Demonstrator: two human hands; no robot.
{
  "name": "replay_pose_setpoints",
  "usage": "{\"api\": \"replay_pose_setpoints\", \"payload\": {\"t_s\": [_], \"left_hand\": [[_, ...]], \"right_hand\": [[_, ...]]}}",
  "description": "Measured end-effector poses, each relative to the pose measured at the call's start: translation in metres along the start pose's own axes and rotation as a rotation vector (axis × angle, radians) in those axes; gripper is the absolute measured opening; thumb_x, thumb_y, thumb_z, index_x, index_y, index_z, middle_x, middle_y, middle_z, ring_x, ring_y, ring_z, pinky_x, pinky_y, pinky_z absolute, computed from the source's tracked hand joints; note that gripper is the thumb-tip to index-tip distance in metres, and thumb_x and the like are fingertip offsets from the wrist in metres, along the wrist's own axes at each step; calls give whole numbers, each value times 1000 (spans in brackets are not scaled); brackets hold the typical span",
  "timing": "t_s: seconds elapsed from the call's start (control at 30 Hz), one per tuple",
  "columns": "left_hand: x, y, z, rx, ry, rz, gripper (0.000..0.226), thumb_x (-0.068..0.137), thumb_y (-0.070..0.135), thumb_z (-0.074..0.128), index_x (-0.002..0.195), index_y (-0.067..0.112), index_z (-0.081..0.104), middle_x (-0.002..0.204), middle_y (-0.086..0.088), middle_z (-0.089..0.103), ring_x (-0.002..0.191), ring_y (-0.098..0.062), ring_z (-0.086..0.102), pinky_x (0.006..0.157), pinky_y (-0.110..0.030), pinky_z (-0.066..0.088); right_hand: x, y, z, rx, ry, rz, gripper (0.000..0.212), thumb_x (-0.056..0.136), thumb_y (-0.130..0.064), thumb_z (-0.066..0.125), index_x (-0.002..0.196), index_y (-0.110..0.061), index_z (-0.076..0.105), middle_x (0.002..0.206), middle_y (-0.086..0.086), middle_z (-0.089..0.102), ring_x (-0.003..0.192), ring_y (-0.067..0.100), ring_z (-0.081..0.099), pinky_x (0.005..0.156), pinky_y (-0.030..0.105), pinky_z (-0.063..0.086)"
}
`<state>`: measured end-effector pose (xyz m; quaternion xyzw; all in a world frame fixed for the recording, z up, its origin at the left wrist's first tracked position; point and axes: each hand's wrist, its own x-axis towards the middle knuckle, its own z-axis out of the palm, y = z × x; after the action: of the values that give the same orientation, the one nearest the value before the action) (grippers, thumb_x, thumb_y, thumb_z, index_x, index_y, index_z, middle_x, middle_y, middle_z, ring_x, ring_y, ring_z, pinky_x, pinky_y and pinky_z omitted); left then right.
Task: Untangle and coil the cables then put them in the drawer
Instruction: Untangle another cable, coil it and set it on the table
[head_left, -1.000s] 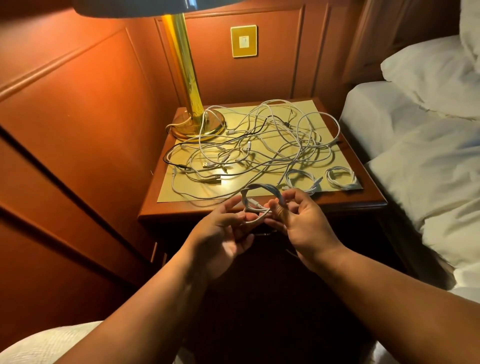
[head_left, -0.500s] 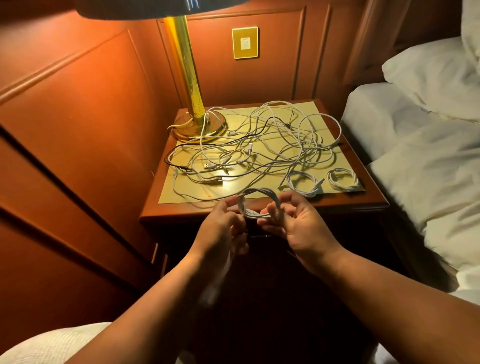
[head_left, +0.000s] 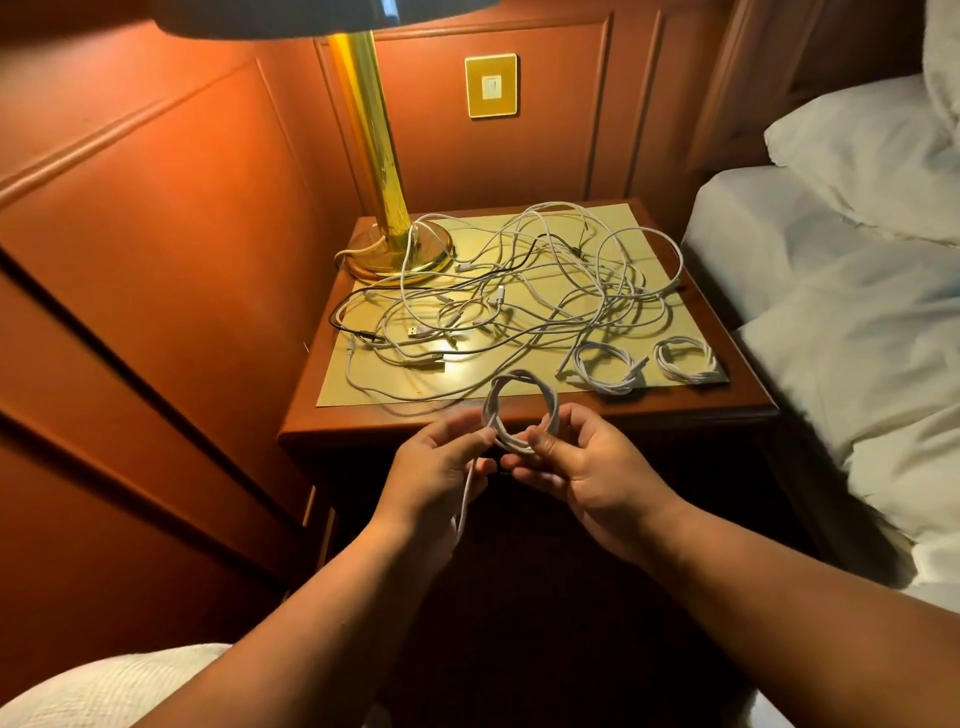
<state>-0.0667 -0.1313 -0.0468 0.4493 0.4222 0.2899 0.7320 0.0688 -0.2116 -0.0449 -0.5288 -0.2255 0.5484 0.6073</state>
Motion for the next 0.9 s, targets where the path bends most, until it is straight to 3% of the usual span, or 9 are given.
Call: {"api": "replay_pose_setpoints", "payload": {"t_s": [0.2, 0.33, 0.5, 0.77, 0.9], "left_hand": [[-2, 0, 3, 6, -75, 41, 32, 92, -1, 52, 114, 15, 69, 88, -3, 72, 71, -12, 63, 65, -26, 46], [-1, 2, 3, -177, -104, -40, 43, 89, -5, 51, 125, 16, 60, 89, -5, 70, 67, -11, 62, 57, -22, 47], [0, 4, 4, -199, -103, -81, 46, 88, -5, 50, 127, 18, 57, 94, -6, 65, 64, -11, 60, 55, -21, 45], [1, 4, -1, 144, -107, 152, 43, 92, -1, 59, 126, 24, 54, 103, -6, 72, 91, -17, 68, 76, -30, 48], [1, 0, 1, 205, 6, 156, 21, 85, 14, 74, 105, 15, 66, 93, -5, 72, 75, -5, 66, 70, -24, 45]], "right_hand": [[3, 3, 3, 58, 37, 105, 14, 96, -10, 56, 108, -3, 56, 97, 17, 71, 84, 25, 72, 75, 33, 61], [3, 3, 5, 127, 64, 148, 17, 98, -11, 53, 111, 0, 55, 95, 17, 71, 79, 21, 73, 67, 28, 59], [3, 2, 3, 166, 60, 172, 15, 98, -12, 54, 109, -3, 55, 94, 16, 72, 82, 23, 73, 66, 28, 57], [1, -4, 0, -94, 63, 7, 13, 94, -15, 60, 103, -7, 55, 106, 20, 70, 81, 20, 71, 69, 28, 57], [1, -8, -5, -13, 97, -17, 10, 93, -12, 59, 101, -8, 55, 107, 20, 70, 77, 17, 69, 67, 27, 56]]}}
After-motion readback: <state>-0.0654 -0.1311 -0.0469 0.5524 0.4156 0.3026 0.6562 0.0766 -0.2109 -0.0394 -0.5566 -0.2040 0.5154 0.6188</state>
